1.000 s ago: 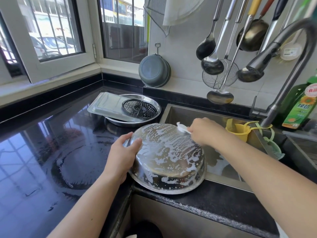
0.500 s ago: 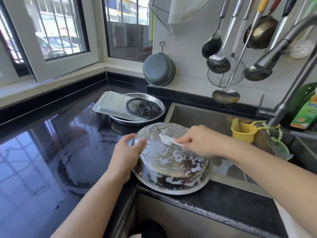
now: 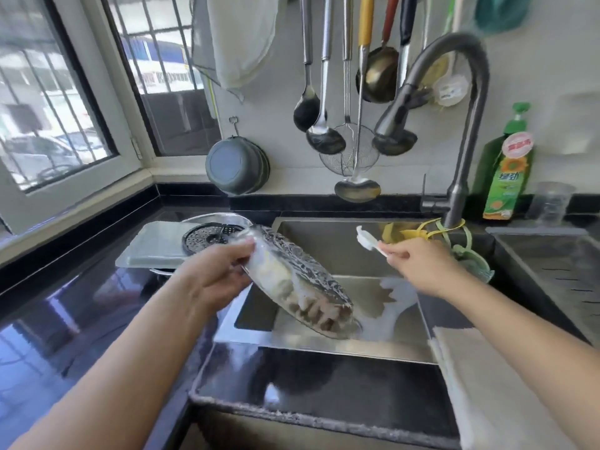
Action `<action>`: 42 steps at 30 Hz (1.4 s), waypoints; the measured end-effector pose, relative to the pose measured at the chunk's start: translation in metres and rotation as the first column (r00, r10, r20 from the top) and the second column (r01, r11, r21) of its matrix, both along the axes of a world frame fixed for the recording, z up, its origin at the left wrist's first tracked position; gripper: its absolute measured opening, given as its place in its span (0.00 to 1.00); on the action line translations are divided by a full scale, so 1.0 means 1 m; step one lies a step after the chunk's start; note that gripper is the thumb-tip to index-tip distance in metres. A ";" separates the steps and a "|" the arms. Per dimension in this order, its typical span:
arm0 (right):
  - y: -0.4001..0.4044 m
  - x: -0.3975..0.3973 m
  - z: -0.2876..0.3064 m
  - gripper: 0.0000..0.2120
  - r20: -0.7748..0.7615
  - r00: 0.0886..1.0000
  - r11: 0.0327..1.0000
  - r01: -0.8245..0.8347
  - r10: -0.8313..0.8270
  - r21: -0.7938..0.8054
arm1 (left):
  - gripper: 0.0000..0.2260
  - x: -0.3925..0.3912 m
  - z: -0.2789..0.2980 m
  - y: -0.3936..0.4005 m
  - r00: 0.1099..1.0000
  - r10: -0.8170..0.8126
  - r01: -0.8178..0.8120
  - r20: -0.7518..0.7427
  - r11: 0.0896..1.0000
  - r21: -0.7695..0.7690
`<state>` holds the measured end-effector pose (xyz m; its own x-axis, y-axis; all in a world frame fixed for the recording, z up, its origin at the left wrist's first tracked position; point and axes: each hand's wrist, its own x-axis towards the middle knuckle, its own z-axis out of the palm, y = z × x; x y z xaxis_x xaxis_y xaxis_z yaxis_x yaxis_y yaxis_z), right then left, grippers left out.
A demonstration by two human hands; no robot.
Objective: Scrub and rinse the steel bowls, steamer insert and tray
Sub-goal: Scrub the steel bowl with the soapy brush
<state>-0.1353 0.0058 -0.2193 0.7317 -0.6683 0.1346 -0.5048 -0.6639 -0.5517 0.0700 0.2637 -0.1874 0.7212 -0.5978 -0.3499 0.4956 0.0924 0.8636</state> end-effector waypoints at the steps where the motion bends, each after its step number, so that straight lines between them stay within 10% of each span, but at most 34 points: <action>1: -0.011 -0.005 -0.003 0.15 0.060 0.998 0.999 0.028 -0.029 0.020 | 0.11 -0.005 0.007 -0.024 0.997 -0.037 0.034 0.068 0.999 0.040; 5: -0.042 -0.017 -0.035 0.16 0.233 0.962 0.988 0.123 -0.143 0.098 | 0.10 -0.024 0.017 -0.107 0.865 -0.253 0.104 0.434 0.936 0.337; 9: -0.056 -0.018 -0.061 0.16 0.305 0.942 0.988 0.113 -0.139 0.102 | 0.06 -0.040 -0.026 -0.156 0.357 -0.633 -0.063 0.688 0.718 0.693; 15: -0.066 -0.020 -0.072 0.17 0.245 0.969 0.997 0.020 -0.036 0.068 | 0.06 -0.018 -0.119 -0.169 -0.364 -0.919 -0.268 0.153 0.260 0.928; 20: -0.069 -0.006 -0.081 0.17 0.158 0.987 0.992 -0.034 0.016 0.118 | 0.06 -0.026 -0.153 -0.182 -0.548 -0.836 -0.194 -0.016 0.109 0.975; 30: -0.069 -0.007 -0.086 0.17 -0.001 0.998 0.989 -0.057 0.058 0.137 | 0.15 -0.024 -0.196 -0.201 -0.475 -0.878 -0.098 -0.060 -0.015 0.995; 35: -0.055 0.003 -0.070 0.18 -0.199 0.978 0.998 -0.062 0.063 0.012 | 0.17 0.022 -0.160 -0.191 -0.083 -0.996 -0.189 0.036 0.052 0.981; 42: -0.068 0.113 -0.111 0.21 -0.735 0.614 0.894 -0.448 0.287 -0.025 | 0.06 0.086 -0.176 -0.157 0.488 -0.869 0.048 0.083 0.121 0.991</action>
